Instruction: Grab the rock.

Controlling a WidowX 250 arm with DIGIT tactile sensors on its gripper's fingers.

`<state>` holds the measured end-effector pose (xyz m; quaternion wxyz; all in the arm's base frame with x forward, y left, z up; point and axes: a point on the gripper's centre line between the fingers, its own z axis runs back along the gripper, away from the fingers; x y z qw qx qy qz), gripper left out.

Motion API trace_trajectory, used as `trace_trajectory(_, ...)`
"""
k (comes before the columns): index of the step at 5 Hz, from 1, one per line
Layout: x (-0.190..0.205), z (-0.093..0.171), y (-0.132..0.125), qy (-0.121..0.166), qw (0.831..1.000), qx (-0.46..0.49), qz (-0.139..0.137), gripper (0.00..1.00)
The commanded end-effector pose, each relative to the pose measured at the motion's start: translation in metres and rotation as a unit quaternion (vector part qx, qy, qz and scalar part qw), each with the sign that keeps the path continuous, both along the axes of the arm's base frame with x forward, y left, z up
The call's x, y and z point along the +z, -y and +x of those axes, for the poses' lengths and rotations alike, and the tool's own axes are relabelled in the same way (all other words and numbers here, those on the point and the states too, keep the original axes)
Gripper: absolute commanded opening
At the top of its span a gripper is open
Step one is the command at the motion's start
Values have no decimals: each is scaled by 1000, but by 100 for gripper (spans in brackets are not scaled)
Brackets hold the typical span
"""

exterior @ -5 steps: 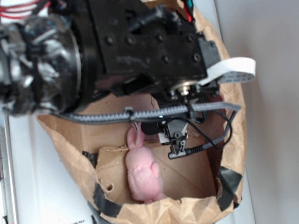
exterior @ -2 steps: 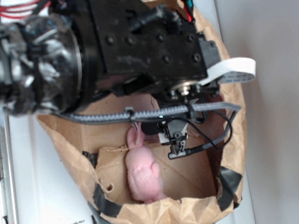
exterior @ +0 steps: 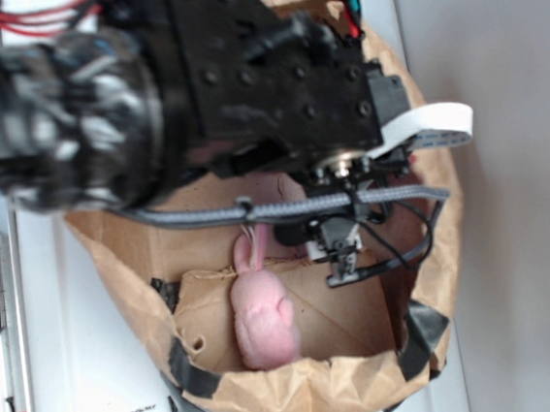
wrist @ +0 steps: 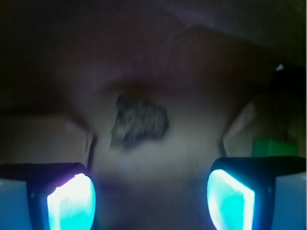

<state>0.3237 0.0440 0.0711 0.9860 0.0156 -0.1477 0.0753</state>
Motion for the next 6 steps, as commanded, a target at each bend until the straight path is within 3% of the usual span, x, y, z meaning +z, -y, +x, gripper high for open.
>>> trace_trajectory(1,0,17,2,34,999,23,-24,100)
trace_trajectory(4,8,34,14,49,997,48,-28,100)
trace_trajectory(6,3,42,22,69,996,55,-9,100)
